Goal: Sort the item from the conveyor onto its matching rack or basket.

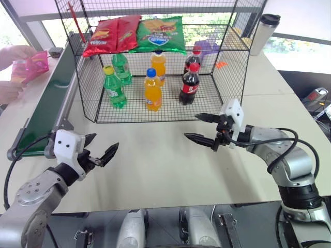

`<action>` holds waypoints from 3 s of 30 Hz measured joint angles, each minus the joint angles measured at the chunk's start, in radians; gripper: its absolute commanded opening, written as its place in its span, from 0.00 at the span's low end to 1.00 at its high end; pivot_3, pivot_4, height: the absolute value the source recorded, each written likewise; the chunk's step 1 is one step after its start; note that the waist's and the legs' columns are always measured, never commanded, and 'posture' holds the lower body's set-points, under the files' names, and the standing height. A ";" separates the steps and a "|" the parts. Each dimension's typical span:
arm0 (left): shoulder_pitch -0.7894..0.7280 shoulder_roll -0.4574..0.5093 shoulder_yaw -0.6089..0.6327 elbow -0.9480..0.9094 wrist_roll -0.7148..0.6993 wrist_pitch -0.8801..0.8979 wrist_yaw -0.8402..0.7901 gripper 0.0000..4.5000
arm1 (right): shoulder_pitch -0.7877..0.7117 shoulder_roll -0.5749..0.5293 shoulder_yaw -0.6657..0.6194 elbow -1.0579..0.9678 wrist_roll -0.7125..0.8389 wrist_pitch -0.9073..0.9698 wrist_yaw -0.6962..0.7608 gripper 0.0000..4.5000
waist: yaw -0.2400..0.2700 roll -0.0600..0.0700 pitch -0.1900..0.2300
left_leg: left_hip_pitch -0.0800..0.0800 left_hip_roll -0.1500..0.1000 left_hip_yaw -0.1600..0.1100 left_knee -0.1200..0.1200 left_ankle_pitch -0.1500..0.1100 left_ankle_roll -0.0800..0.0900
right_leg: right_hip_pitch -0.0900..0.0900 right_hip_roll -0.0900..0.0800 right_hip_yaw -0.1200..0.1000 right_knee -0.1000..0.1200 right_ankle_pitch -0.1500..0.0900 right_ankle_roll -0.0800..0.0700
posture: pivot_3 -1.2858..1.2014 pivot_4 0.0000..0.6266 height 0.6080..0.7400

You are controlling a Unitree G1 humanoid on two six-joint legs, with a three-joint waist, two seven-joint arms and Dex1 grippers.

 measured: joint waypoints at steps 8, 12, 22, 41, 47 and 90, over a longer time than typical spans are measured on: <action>-0.017 0.000 0.002 0.001 -0.020 0.000 0.015 0.99 | -0.013 0.016 0.017 0.021 -0.009 -0.022 -0.006 1.00 | 0.000 0.000 0.000 | 0.000 0.000 0.000 0.000 0.000 0.000 | 0.000 0.000 0.000 0.000 0.000 0.000 | 0.52 0.24 1.00; -0.016 0.002 0.002 0.001 -0.032 0.002 0.019 0.99 | -0.019 0.017 0.020 0.035 -0.011 -0.031 -0.006 1.00 | 0.000 0.000 0.000 | 0.000 0.000 0.000 0.000 0.000 0.000 | 0.000 0.000 0.000 0.000 0.000 0.000 | 0.52 0.24 1.00; -0.015 0.008 0.002 0.001 -0.036 0.001 0.034 0.99 | -0.041 0.028 0.034 0.073 -0.031 -0.061 -0.009 1.00 | 0.000 0.000 0.000 | 0.000 0.000 0.000 0.001 0.000 0.000 | 0.000 0.000 0.000 0.000 0.000 0.000 | 0.52 0.24 1.00; -0.036 0.016 0.002 0.009 -0.011 -0.021 0.055 0.99 | -0.050 0.053 0.036 0.088 -0.073 -0.098 -0.039 1.00 | 0.000 0.000 0.000 | 0.000 0.000 0.000 0.001 0.000 0.000 | 0.000 0.000 0.000 0.000 0.001 0.001 | 0.52 0.24 1.00; -0.042 0.016 0.002 0.013 0.004 -0.026 0.056 0.99 | -0.049 0.060 0.038 0.100 -0.091 -0.116 -0.041 1.00 | 0.000 0.000 0.000 | 0.000 0.000 0.000 0.001 0.000 0.000 | 0.000 0.000 0.000 0.000 0.001 0.001 | 0.52 0.24 1.00; 0.248 0.569 0.164 0.299 1.013 -0.533 0.023 0.99 | -0.299 0.155 0.181 0.096 -0.011 -0.051 0.071 1.00 | -0.003 0.002 -0.001 | -0.013 0.001 0.006 -0.001 -0.001 0.000 | -0.015 -0.006 0.002 -0.001 0.003 0.000 | 0.52 0.24 1.00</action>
